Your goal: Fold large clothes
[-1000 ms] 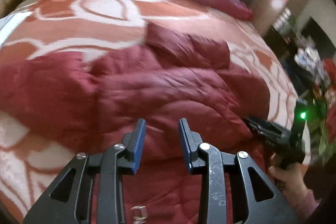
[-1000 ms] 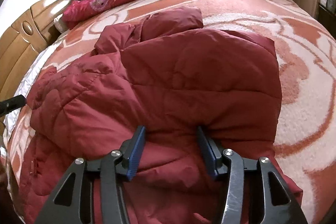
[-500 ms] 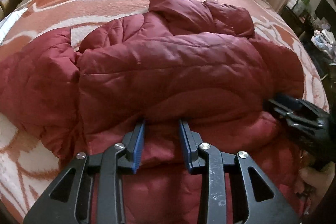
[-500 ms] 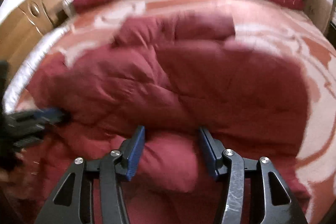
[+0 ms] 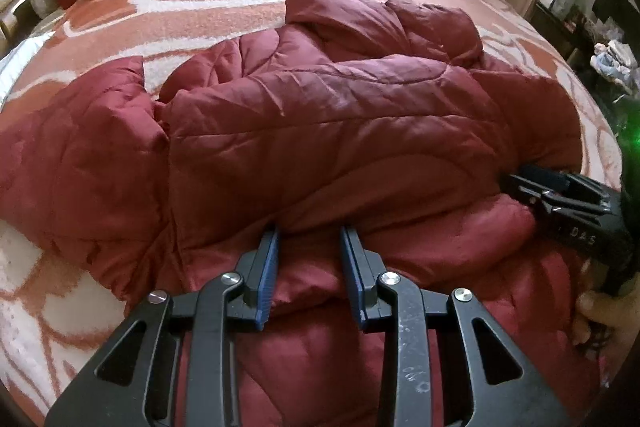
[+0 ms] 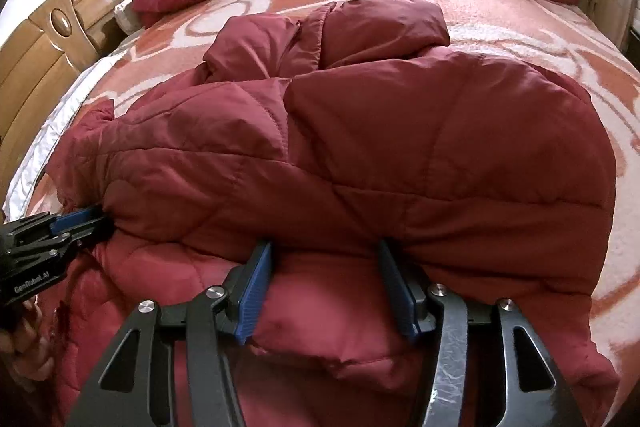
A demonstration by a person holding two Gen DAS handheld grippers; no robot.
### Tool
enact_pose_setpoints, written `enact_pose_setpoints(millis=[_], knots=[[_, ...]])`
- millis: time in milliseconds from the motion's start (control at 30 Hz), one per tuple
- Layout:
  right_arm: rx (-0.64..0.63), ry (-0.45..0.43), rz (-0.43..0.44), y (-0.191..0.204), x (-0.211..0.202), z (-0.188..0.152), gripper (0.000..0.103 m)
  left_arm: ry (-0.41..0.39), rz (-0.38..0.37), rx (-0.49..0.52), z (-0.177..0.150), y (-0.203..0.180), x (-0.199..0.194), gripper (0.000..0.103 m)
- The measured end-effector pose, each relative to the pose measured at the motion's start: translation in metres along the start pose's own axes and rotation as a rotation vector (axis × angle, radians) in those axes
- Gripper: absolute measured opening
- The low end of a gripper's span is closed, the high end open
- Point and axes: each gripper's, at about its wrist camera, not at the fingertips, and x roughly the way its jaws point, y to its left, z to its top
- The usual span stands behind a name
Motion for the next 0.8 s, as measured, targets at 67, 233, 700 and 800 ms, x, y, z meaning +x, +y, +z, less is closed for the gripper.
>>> enact_pose_setpoints(millis=[67,233,700,800], knots=[[0.006,0.001,0.006,-0.001,0.000,0.000,0.056,-0.001,-0.041,-0.043,-0.001,0.007,-0.009,0.030],[0.010,-0.010,-0.012,0.004,-0.010,0.000,0.056,-0.044,-0.080,-0.189,-0.012,0.048,-0.038,0.032],[0.024,-0.050,0.152,0.035,-0.094,-0.036,0.061,-0.085,0.048,-0.602,-0.061,0.207,-0.057,0.063],[0.032,-0.058,0.186,0.042,-0.107,-0.049,0.062,-0.088,0.066,-0.676,-0.067,0.234,-0.053,0.063]])
